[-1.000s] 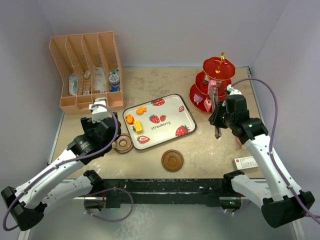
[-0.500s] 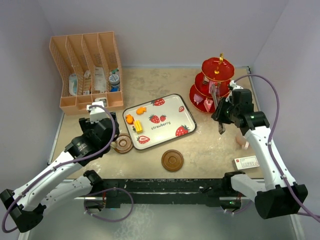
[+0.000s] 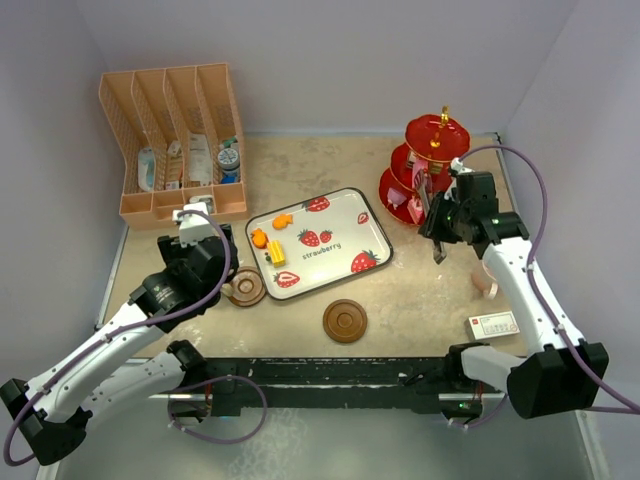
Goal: Serve the afternoon tea
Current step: Place the desert on the desert table.
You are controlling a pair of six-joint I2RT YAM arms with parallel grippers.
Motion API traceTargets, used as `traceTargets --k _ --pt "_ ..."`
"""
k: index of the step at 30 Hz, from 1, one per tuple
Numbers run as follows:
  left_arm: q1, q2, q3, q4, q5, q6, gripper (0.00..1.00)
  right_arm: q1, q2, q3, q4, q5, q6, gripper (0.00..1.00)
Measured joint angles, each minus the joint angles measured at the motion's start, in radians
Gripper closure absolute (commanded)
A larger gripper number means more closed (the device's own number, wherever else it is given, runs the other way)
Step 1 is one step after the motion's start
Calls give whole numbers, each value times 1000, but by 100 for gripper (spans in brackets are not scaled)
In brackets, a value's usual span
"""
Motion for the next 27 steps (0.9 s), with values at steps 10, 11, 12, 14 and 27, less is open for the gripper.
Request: traceTargets --k 10,11,12,14,27 --pt "0 2 0 0 0 0 12 0 21 0 0 11 -3 69" --pt "0 2 0 0 0 0 12 0 22 0 -1 12 -4 69" --pt "0 3 0 0 0 0 12 0 22 0 -2 14 -6 69" --pt "0 4 0 0 0 0 12 0 22 0 -4 18 -8 69" --pt "0 5 0 0 0 0 12 0 19 56 -28 18 -14 69"
